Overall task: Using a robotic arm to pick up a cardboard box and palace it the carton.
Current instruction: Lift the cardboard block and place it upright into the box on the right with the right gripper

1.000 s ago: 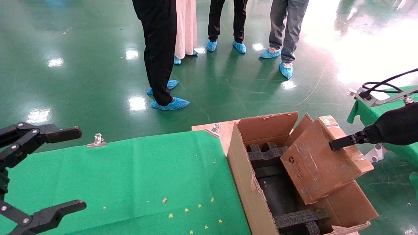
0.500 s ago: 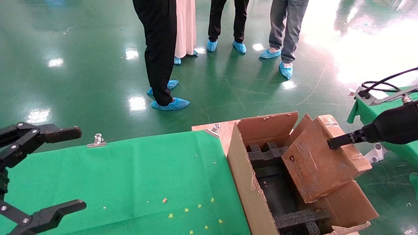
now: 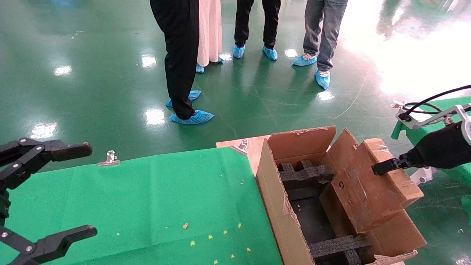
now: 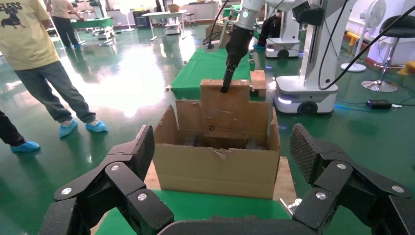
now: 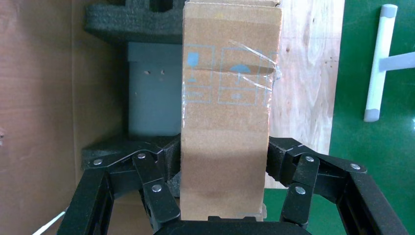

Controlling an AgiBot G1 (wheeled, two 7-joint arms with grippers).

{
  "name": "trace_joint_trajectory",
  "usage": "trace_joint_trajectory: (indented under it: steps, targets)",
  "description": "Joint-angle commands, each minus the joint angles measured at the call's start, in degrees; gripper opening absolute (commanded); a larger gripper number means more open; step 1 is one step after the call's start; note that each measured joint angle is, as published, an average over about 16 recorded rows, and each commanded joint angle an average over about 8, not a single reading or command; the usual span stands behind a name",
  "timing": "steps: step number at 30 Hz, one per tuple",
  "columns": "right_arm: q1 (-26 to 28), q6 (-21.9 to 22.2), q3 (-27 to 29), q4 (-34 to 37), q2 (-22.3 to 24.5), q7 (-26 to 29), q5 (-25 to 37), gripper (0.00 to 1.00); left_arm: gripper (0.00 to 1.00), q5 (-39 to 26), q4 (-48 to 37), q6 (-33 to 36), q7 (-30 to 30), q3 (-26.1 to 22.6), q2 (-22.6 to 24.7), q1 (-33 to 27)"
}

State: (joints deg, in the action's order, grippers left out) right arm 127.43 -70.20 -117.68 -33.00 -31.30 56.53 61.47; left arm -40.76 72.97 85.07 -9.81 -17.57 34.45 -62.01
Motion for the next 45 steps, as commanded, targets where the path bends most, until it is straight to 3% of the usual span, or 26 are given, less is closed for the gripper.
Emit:
trace_joint_trajectory:
  steps: [1, 19, 34, 45]
  targets:
    - [-0.34, 0.27, -0.23, -0.23, -0.14, 0.48, 0.26, 0.00, 1.00, 0.00, 0.00, 0.00, 0.00, 0.00, 0.00, 0.00]
    - [-7.14, 8.31, 0.18, -1.43, -1.83, 1.28, -1.60, 0.00, 1.00, 0.03, 0.00, -0.02, 0.02, -0.04, -0.02, -0.01]
    - [-14.22, 10.58, 1.34, 4.15, -5.25, -1.51, -5.31, 0.00, 1.00, 0.05, 0.00, -0.03, 0.04, -0.07, -0.03, -0.02]
    - [-19.52, 9.76, 2.72, 10.95, -8.61, -5.65, -8.49, 0.00, 1.00, 0.07, 0.00, -0.04, 0.05, -0.10, -0.04, -0.02]
